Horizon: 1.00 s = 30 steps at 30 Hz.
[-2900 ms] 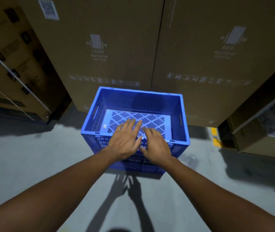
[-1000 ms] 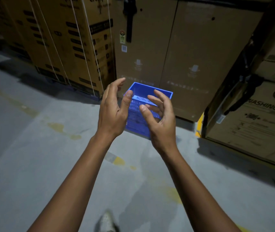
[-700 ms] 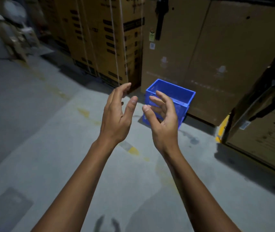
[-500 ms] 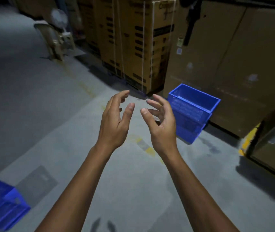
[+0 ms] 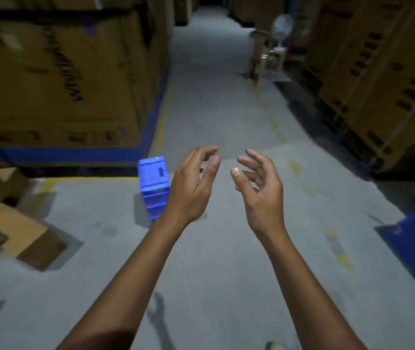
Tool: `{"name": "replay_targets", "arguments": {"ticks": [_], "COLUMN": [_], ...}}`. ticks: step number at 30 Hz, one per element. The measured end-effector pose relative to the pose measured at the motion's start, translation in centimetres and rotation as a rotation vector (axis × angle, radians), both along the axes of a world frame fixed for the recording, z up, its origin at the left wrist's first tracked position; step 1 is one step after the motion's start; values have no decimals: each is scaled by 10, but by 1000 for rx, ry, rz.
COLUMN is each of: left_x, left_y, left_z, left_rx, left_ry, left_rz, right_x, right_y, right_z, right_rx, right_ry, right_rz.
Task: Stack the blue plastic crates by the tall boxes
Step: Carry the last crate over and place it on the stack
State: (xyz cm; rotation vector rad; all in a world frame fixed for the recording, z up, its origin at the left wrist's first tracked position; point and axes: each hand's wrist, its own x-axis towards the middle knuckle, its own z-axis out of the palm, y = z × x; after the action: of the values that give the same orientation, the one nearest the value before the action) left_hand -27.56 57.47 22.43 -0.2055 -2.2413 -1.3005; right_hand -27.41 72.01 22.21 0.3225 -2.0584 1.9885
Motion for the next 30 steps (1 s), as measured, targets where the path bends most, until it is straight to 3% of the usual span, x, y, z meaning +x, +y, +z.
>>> {"name": "replay_targets", "arguments": {"ticks": [6, 13, 24, 30], "left_x": [30, 2, -178, -286], "left_y": [-123, -207, -322, -373], "left_z": [-10, -30, -68, -131], "left_rx": [-14, 1, -179, -304], "left_ry": [-16, -25, -198, -292], "left_rz": [178, 280, 295, 294], "right_x": [5, -41, -224, -335], "right_y": [-116, -190, -306, -355], "right_z": [-4, -19, -82, -149], "right_rx": [12, 32, 138, 309], "right_ry": [19, -2, -56, -86], "right_rz": [168, 214, 211, 202]}}
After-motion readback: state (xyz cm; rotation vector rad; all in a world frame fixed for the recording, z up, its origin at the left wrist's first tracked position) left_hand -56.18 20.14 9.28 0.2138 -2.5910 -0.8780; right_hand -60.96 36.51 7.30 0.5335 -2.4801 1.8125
